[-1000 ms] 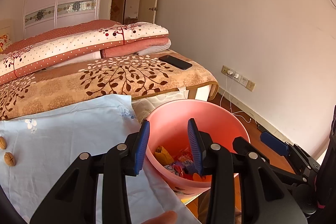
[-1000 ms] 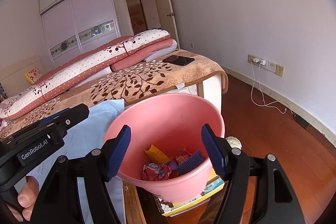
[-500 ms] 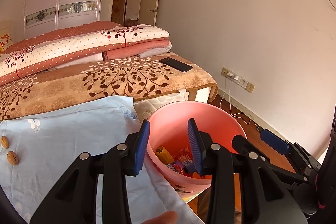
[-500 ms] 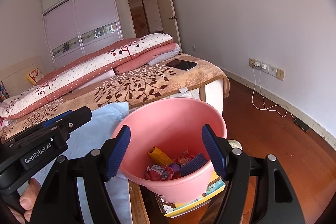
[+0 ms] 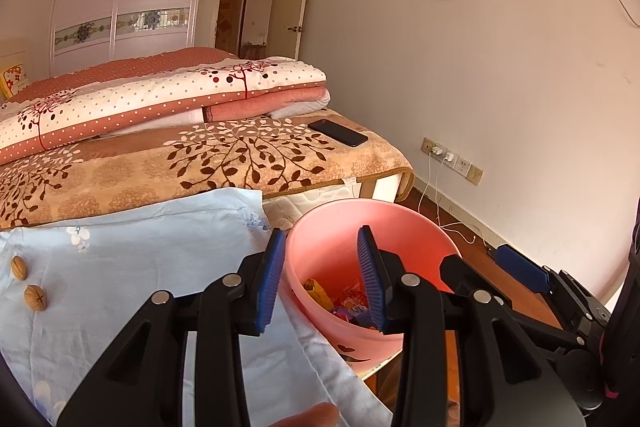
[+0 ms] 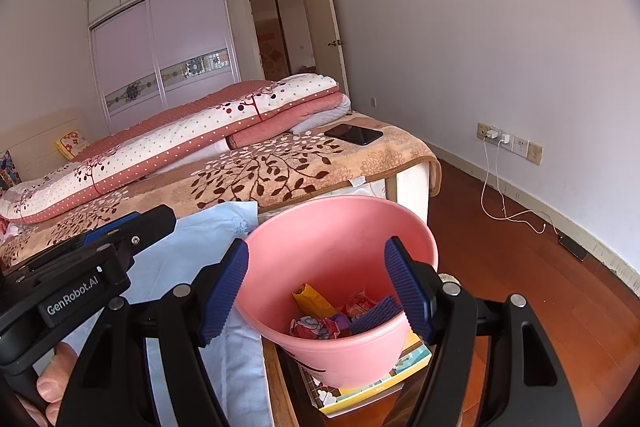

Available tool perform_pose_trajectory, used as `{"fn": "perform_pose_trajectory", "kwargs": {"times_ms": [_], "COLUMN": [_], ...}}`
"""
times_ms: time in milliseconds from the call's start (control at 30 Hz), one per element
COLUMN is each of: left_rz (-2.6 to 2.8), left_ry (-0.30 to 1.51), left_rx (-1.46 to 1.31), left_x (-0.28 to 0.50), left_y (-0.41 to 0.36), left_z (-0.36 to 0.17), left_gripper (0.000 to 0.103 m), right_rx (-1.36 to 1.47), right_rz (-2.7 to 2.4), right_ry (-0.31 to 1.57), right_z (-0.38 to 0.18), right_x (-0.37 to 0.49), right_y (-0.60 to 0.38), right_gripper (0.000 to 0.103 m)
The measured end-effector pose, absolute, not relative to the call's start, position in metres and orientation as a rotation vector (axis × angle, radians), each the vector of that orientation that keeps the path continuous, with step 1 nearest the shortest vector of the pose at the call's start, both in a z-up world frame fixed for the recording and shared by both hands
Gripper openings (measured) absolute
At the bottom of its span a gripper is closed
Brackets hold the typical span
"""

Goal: Collect trash

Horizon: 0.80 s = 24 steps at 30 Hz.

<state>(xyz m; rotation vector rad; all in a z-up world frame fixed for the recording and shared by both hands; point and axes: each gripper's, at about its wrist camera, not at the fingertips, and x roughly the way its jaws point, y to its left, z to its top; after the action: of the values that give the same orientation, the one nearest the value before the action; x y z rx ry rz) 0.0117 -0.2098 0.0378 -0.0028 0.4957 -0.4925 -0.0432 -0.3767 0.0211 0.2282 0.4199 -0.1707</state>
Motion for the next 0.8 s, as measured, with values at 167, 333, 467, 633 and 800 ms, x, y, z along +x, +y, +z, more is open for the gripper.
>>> {"fn": "perform_pose_trajectory", "kwargs": {"times_ms": [167,333,467,633,800], "left_rz": [-0.478,-0.465,-0.464,-0.462,-0.456], "left_ry": [0.492,0.489,0.488,0.489,0.486], "left_rx": [-0.009,-0.021,-0.018,-0.019,-0.025], "left_x": [0.008,0.005,0.001,-0.001,-0.004], "left_y": [-0.201,-0.192,-0.187,-0.183,-0.176], "left_z": [0.040,0.041,0.042,0.042,0.043], "left_gripper": [0.038,0.038,0.038,0.038,0.038], "right_rx": [0.239,0.237,0.223,0.208,0.196], "right_rz": [-0.168,-0.164,-0.158,-0.153,-0.147], "right_ry": [0.416,0.413,0.407,0.403,0.404], "right_z": [0.025,0.028,0.031,0.034,0.036], "right_x": [-0.047,-0.052,-0.055,-0.057,-0.058], "right_y": [-0.373,-0.367,-0.360,-0.353,-0.348], "right_gripper": [0.069,0.070,0.070,0.070,0.071]}}
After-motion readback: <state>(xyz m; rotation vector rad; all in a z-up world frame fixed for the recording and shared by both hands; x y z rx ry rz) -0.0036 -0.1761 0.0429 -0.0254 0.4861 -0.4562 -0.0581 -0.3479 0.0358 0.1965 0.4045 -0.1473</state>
